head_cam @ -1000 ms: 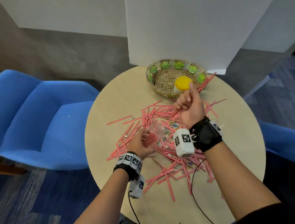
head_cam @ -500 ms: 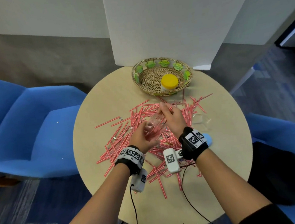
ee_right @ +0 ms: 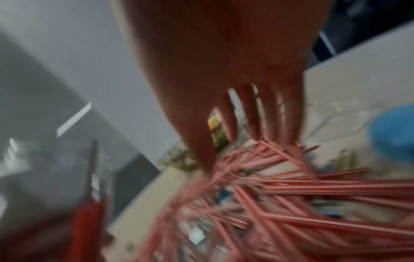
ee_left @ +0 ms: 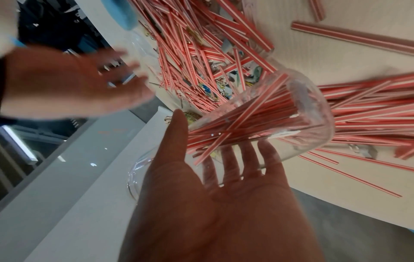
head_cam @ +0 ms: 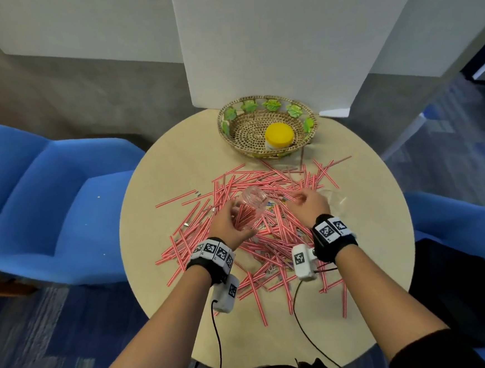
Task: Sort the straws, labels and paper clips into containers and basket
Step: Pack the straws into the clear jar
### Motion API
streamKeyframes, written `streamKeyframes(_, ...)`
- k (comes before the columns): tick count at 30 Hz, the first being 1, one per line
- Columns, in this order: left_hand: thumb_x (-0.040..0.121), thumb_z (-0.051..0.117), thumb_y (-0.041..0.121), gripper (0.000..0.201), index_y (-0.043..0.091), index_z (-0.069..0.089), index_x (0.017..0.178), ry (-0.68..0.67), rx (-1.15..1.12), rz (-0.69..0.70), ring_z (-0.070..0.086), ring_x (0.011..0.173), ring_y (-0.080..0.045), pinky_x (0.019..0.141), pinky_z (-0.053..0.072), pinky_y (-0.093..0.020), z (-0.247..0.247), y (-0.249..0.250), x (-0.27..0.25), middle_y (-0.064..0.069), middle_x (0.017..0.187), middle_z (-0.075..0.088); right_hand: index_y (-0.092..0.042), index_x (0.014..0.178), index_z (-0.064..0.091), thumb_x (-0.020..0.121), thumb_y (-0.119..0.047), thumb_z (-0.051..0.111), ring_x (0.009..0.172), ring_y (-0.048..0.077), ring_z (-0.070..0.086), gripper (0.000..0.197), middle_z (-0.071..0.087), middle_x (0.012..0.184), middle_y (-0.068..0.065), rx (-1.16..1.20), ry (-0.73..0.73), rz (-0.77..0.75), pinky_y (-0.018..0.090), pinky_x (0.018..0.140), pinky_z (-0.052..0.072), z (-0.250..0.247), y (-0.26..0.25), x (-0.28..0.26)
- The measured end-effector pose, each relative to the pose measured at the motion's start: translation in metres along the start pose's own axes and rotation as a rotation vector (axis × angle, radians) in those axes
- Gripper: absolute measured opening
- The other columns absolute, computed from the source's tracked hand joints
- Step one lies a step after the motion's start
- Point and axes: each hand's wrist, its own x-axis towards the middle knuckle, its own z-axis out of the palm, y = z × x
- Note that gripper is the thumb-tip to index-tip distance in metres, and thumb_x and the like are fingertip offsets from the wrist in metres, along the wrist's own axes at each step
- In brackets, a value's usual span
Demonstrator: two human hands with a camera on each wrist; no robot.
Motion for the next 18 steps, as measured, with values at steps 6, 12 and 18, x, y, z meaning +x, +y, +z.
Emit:
streamKeyframes(6,0.064,0.093,0.024,0.071,0.021,0.052,0.123,0.034,0.001,-0.07,0.068,0.091,-0.017,0.082,0.059,-0.034,-0.012,-0.014,0.001,0.004,0.104,0.064,-0.015,0.156,0.0,0.052,-0.072,0.081,0.145,0.043,0.021,0.144,0.009,0.16,0.025,-0.607,-0.358,0.172,0.054,0.114,0.03,0.059,0.05,-0.012)
streamKeyframes(12,0.065,0.093,0.03,0.077,0.019,0.051,0.128,0.001,0.067,-0.087,0.068,0.09,-0.016,0.082,0.058,-0.034,-0.016,-0.02,0.008,0.003,0.108,0.064,-0.013,0.148,0.026,0.07,-0.058,0.08,0.133,0.033,0.041,0.105,0.038,0.148,0.012,-0.574,-0.146,0.09,0.047,0.106,0.043,0.074,0.048,-0.016)
streamKeyframes(18,0.068,0.091,0.032,0.079,0.016,0.049,0.133,-0.008,0.075,-0.081,0.064,0.099,-0.018,0.085,0.057,-0.031,-0.012,-0.018,0.011,0.0,0.115,0.06,-0.017,0.12,0.057,0.076,-0.051,0.078,0.107,0.024,0.06,0.06,0.062,0.114,0.004,-0.59,-0.187,0.059,0.038,0.094,0.05,0.074,0.045,-0.009)
